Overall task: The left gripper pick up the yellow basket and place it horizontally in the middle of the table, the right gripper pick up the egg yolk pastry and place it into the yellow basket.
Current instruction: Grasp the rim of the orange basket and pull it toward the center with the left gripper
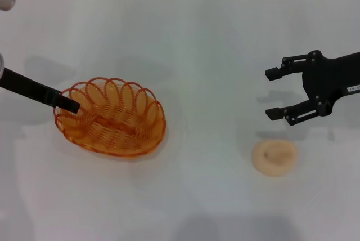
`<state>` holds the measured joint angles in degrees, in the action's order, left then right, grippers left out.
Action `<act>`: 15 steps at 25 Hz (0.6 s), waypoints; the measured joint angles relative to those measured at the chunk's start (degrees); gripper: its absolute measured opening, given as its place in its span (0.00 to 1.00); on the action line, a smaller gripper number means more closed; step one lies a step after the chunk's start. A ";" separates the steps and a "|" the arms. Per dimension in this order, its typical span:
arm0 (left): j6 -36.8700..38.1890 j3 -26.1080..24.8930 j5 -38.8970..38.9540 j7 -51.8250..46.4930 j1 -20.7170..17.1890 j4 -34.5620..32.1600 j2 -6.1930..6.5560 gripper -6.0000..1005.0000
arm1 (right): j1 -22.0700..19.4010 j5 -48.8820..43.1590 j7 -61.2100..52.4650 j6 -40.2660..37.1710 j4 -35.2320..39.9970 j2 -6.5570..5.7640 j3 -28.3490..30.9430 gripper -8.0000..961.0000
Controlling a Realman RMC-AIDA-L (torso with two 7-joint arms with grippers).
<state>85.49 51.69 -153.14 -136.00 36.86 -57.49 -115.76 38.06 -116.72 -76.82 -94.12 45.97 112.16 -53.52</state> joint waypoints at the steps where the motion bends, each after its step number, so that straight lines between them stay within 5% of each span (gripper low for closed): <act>1: -0.25 0.03 -0.08 0.01 0.00 0.10 -0.04 0.66 | 0.00 0.00 0.00 0.09 0.00 0.00 0.00 0.83; 6: -1.02 0.08 0.09 0.42 0.21 0.99 -0.17 0.45 | 0.00 0.00 0.07 0.49 0.00 0.05 0.00 0.83; 15: -1.69 -0.11 0.29 0.68 0.55 1.52 -0.30 0.27 | 0.05 0.00 0.00 0.53 0.75 0.23 0.00 0.82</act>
<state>83.79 51.58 -152.85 -135.32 37.41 -55.97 -116.06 38.10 -116.72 -76.82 -93.59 46.72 112.39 -53.52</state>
